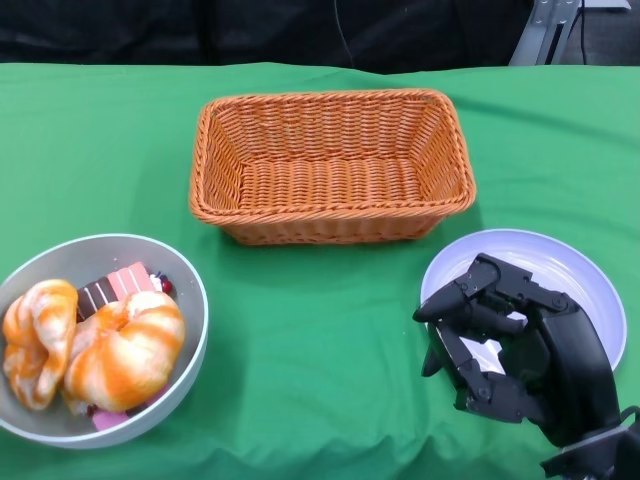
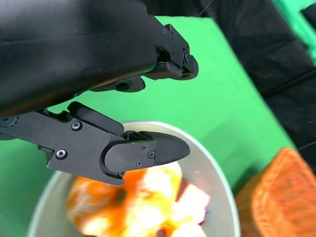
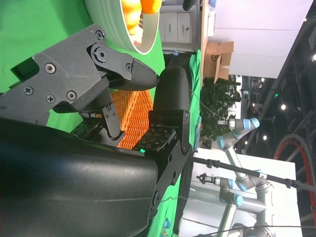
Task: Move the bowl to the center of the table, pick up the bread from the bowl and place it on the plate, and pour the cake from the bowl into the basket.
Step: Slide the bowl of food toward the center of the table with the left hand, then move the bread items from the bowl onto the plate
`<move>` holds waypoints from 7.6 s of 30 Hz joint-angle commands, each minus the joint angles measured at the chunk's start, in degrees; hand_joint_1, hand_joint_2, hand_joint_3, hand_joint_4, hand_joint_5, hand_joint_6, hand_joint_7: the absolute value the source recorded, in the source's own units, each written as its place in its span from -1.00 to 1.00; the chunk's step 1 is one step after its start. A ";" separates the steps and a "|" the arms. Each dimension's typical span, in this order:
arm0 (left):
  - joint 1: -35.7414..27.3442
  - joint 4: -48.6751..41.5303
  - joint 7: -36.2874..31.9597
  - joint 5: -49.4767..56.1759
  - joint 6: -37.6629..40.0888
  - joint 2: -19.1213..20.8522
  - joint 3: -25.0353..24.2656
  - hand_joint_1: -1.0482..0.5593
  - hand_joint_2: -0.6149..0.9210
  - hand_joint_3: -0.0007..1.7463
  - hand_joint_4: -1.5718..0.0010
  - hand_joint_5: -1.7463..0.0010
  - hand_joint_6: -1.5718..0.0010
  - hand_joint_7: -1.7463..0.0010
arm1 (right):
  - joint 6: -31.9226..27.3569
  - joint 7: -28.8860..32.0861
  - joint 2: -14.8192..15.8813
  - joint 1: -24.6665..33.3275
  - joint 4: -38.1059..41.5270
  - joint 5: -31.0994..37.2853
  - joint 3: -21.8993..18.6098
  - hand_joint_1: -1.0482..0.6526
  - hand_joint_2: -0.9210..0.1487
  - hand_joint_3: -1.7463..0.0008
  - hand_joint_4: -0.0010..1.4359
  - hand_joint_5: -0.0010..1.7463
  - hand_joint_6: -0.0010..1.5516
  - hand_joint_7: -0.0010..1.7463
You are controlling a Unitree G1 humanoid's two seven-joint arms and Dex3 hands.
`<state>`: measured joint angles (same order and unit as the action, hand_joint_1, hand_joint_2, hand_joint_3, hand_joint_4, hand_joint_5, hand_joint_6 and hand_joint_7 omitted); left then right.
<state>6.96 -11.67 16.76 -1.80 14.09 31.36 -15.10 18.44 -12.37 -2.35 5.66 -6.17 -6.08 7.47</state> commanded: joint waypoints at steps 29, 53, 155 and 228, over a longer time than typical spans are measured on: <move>2.54 5.02 19.50 -3.27 16.09 6.76 8.30 -0.31 1.00 -0.36 0.61 0.97 0.79 1.00 | 0.94 1.40 -0.03 0.59 -0.75 1.07 0.02 0.12 -0.40 -0.06 0.09 0.75 -0.05 0.33; 1.92 12.84 17.90 -2.03 17.95 4.84 12.48 -0.38 1.00 -0.38 0.61 0.99 0.83 0.99 | 1.04 1.58 -0.68 0.86 -1.31 1.71 0.85 0.11 -0.39 -0.05 0.08 0.76 -0.06 0.32; 7.94 7.74 2.38 -9.56 16.87 -22.54 10.94 -0.27 1.00 -0.36 0.59 0.99 0.80 0.98 | 4.70 6.86 -2.40 3.00 -0.90 6.51 5.59 0.05 -0.20 -0.19 0.07 0.76 -0.03 0.39; 12.13 -12.95 -6.69 -5.32 -44.38 -25.37 4.95 0.18 0.92 -0.38 -0.06 -0.50 -0.20 0.02 | 4.53 5.28 0.28 4.56 -3.09 4.50 1.74 0.04 -0.38 -0.01 0.08 0.67 -0.05 0.30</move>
<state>18.72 -23.04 9.45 -6.53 -28.63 5.64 -9.69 23.04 -6.97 -2.74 9.72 -8.41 -0.67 9.72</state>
